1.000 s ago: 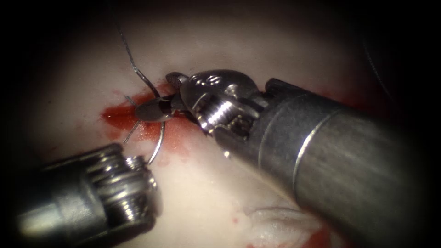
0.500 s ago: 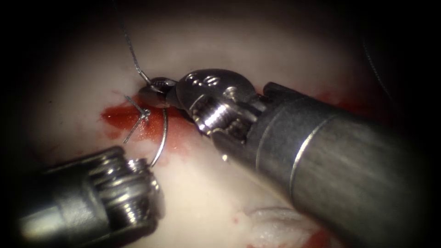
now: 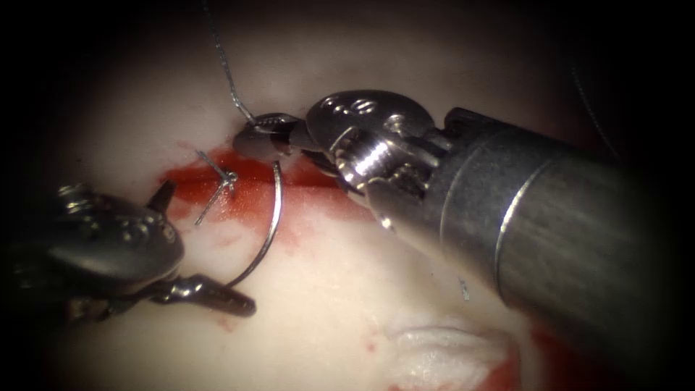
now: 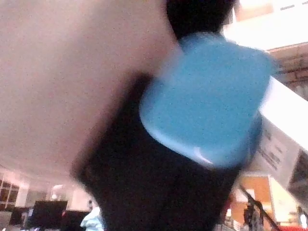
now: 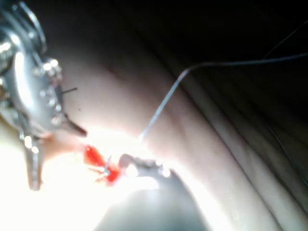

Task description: Wound Closure

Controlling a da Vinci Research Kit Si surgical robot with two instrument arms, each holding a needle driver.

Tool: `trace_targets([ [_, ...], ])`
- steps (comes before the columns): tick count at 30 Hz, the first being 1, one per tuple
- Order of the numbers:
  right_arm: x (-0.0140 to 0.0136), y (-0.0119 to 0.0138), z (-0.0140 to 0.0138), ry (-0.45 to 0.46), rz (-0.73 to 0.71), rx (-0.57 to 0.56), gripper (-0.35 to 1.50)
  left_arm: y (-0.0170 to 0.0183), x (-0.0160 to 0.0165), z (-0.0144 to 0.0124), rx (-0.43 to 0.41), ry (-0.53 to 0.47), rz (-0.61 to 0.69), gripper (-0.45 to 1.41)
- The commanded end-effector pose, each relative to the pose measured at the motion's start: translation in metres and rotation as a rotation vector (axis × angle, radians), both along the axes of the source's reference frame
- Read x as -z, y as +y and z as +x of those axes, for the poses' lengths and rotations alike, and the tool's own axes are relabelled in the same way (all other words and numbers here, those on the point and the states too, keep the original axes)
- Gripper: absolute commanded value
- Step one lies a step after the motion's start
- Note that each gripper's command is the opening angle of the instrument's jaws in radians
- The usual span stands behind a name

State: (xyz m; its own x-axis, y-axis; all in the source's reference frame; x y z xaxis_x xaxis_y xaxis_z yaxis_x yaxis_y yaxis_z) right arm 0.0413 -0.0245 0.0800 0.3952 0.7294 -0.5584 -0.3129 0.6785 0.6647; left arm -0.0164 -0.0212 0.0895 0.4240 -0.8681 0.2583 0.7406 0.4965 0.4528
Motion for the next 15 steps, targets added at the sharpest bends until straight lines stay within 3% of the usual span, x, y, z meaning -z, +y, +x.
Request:
trace_targets([
  [1, 0.0, 0.002, 0.0001, 0.056, -0.024, 0.028, -0.35, 0.0017, 0.0007, 0.0, 0.057, -0.047, 0.042, 0.86],
  [3, -0.0003, 0.0031, -0.0008, 0.214, -0.095, 0.099, -0.35, 0.0026, 0.0009, 0.0016, 0.221, -0.213, 0.255, 0.78],
  [6, -0.0008, 0.0039, -0.0016, 0.424, -0.126, 0.101, -0.35, 0.0026, 0.0002, 0.0023, 0.315, -0.418, 0.35, 0.73],
  [9, -0.0012, 0.0047, -0.002, 0.608, -0.16, 0.017, -0.35, 0.0024, -0.001, 0.0022, 0.438, -0.65, 0.44, 0.73],
  [10, -0.001, 0.0051, -0.0022, 0.669, -0.212, -0.047, -0.35, 0.002, -0.002, 0.0019, 0.501, -0.807, 0.521, 0.74],
  [12, -0.0009, 0.0052, -0.0022, 0.682, -0.25, -0.059, -0.35, 0.0018, -0.0024, 0.0016, 0.531, -0.864, 0.582, 0.74],
  [13, -0.0006, 0.0055, -0.0023, 0.708, -0.332, -0.063, -0.35, 0.0013, -0.0033, 0.0011, 0.608, -0.951, 0.723, 0.74],
  [15, -0.0002, 0.0058, -0.0022, 0.712, -0.435, -0.05, -0.35, 0.0007, -0.0041, 0.0005, 0.652, -0.97, 0.836, 0.59],
])
